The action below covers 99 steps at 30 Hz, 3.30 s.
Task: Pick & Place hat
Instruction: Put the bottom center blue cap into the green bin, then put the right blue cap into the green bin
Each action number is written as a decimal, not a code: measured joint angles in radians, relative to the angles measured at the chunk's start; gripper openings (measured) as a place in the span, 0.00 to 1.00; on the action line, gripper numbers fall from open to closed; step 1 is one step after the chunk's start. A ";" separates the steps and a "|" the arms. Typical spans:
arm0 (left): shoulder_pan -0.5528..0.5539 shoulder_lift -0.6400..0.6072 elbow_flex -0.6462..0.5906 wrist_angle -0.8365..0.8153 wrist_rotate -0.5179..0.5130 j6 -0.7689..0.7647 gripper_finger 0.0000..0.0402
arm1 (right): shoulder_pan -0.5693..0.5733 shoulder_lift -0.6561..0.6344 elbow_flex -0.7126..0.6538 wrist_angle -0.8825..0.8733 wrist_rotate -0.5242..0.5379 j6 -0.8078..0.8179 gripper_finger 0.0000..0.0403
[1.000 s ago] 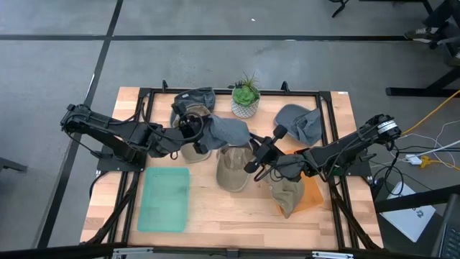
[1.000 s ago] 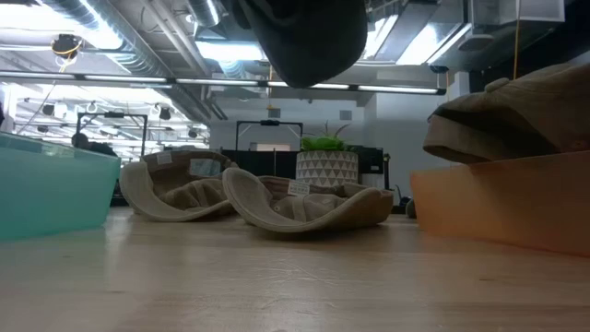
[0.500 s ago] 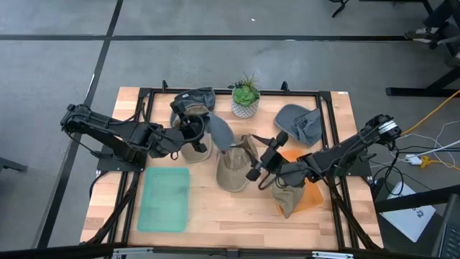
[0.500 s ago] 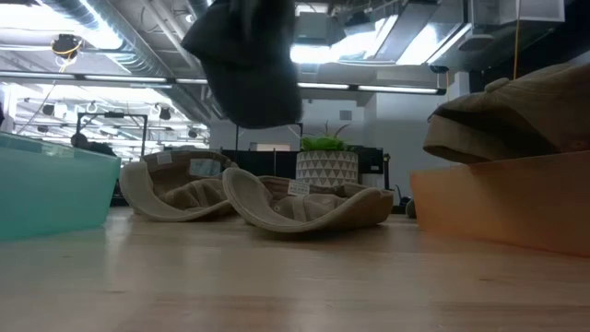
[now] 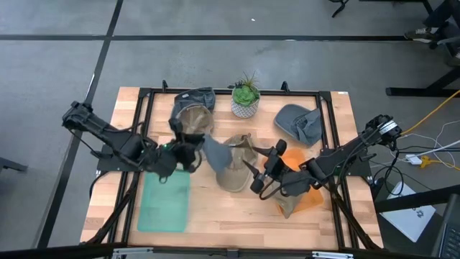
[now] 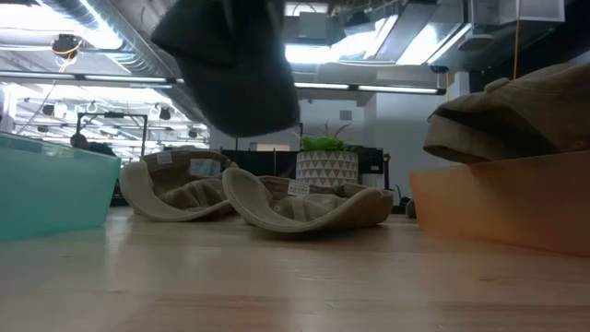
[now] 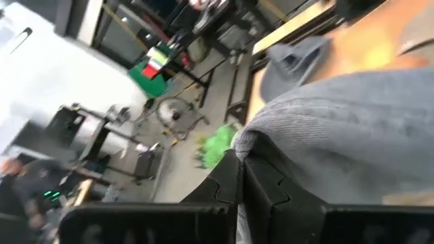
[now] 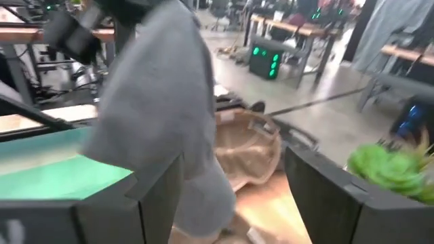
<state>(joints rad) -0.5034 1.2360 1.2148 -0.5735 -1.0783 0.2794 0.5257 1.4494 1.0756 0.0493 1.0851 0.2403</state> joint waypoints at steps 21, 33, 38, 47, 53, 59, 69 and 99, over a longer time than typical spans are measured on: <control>-0.226 -0.028 0.151 -0.514 0.499 -0.996 0.01 | -0.007 0.000 0.000 0.011 -0.100 0.117 0.62; -0.331 -0.028 0.303 -0.952 0.691 -1.510 0.01 | -0.041 0.000 0.000 0.006 -0.074 0.124 0.62; -0.357 -0.003 0.294 -0.996 0.715 -1.576 0.01 | -0.060 0.000 0.000 0.005 -0.074 0.156 0.62; -0.381 0.057 0.206 -0.999 0.679 -1.565 0.01 | -0.072 0.000 0.000 0.005 -0.075 0.171 0.62; -0.390 0.101 0.182 -0.997 0.666 -1.560 0.01 | -0.077 0.000 0.000 0.005 -0.075 0.174 0.62; -0.409 0.162 0.182 -0.997 0.760 -1.551 0.01 | -0.078 0.001 0.000 0.004 -0.075 0.177 0.62; -0.432 0.249 0.181 -0.957 0.891 -1.545 0.01 | -0.078 0.002 0.000 -0.025 -0.076 0.208 0.62; -0.429 0.202 0.275 -0.760 1.007 -1.256 0.56 | -0.078 0.002 0.000 -0.120 -0.077 0.302 0.62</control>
<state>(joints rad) -0.9321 1.4382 1.4901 -1.3338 -0.0708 -0.9762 0.4477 1.4513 1.0752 -0.0711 1.0082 0.5423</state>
